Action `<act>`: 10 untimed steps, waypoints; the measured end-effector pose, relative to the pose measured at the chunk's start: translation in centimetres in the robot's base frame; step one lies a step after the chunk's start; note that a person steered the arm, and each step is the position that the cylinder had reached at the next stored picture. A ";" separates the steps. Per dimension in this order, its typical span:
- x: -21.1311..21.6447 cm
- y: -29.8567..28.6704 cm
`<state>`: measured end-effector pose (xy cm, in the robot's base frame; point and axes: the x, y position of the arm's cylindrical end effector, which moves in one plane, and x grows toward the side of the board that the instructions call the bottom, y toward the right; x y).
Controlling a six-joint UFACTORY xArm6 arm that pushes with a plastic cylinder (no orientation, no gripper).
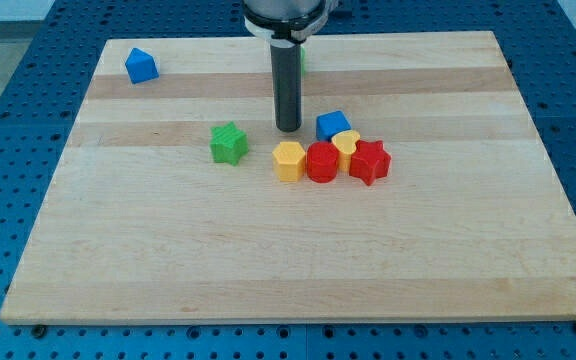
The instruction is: Slide the yellow heart towards the red star
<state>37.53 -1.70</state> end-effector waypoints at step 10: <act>13.8 3.8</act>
<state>51.36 2.14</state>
